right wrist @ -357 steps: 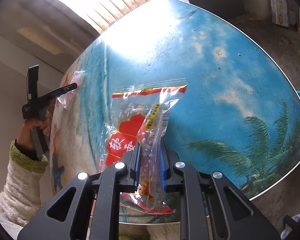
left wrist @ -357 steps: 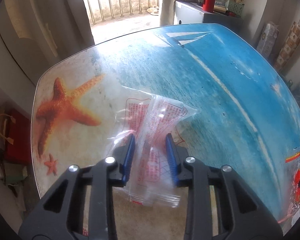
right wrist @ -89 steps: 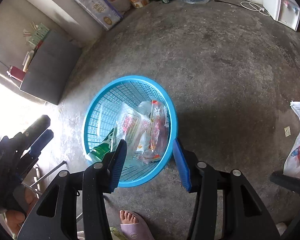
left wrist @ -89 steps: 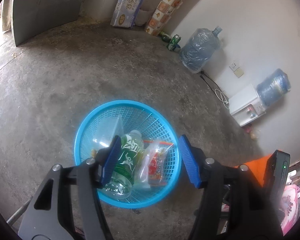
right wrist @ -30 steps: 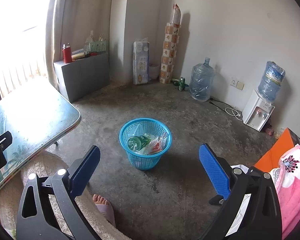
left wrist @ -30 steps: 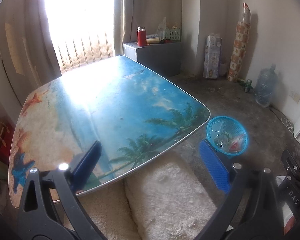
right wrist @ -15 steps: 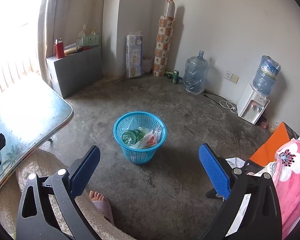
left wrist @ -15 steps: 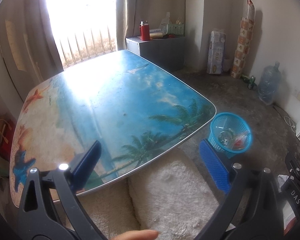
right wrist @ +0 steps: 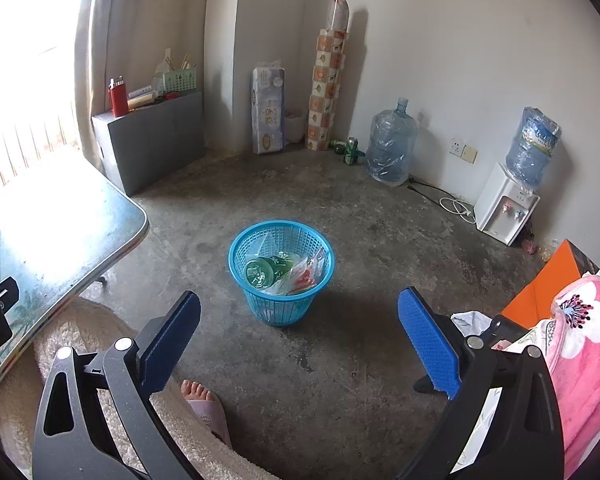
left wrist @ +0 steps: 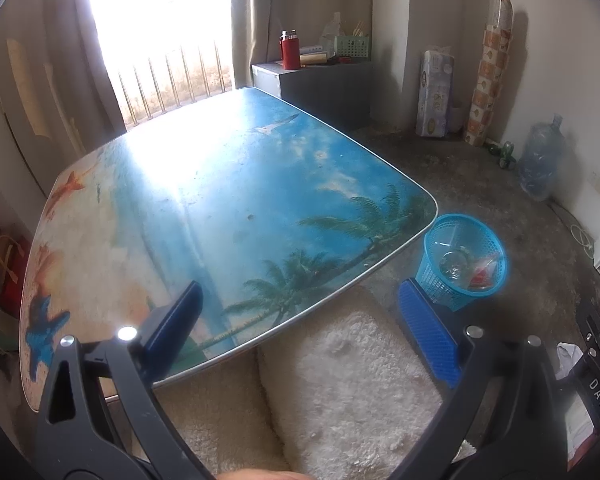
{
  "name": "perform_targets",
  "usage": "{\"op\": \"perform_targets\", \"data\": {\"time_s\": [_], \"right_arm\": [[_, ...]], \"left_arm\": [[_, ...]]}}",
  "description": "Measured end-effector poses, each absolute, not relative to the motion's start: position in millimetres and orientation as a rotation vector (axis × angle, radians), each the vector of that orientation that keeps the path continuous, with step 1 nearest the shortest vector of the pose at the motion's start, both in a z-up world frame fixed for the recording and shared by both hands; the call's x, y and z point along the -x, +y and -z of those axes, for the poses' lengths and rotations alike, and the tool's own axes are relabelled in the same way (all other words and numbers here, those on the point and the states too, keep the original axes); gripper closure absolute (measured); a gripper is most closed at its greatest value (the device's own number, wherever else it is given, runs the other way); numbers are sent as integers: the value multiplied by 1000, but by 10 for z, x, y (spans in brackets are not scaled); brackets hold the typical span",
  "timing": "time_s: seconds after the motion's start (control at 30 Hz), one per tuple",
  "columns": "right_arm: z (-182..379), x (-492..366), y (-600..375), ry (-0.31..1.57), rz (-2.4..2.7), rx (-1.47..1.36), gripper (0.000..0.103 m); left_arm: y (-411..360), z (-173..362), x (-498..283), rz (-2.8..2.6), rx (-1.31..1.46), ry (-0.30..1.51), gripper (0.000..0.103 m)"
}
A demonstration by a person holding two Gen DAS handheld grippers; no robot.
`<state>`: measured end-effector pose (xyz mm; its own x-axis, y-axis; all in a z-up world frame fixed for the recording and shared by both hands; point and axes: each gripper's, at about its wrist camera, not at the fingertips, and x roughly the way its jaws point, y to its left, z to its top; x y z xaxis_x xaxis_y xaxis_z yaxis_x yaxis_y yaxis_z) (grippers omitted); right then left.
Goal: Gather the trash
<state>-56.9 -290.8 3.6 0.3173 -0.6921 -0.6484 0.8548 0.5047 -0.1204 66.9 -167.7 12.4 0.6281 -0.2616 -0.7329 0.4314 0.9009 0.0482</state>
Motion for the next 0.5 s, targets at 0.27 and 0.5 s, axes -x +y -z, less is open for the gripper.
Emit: {"op": "perform_targets", "data": {"time_s": [0.27,0.5], "right_arm": [[-26,591,-2934,704,1041,-276,7],[-29,596,-2936,702,1042,-277,7]], "left_arm": [[-1672,-127,-680,398,-227,800,9],[-1675,-122,-675,397,-225,804,9]]}}
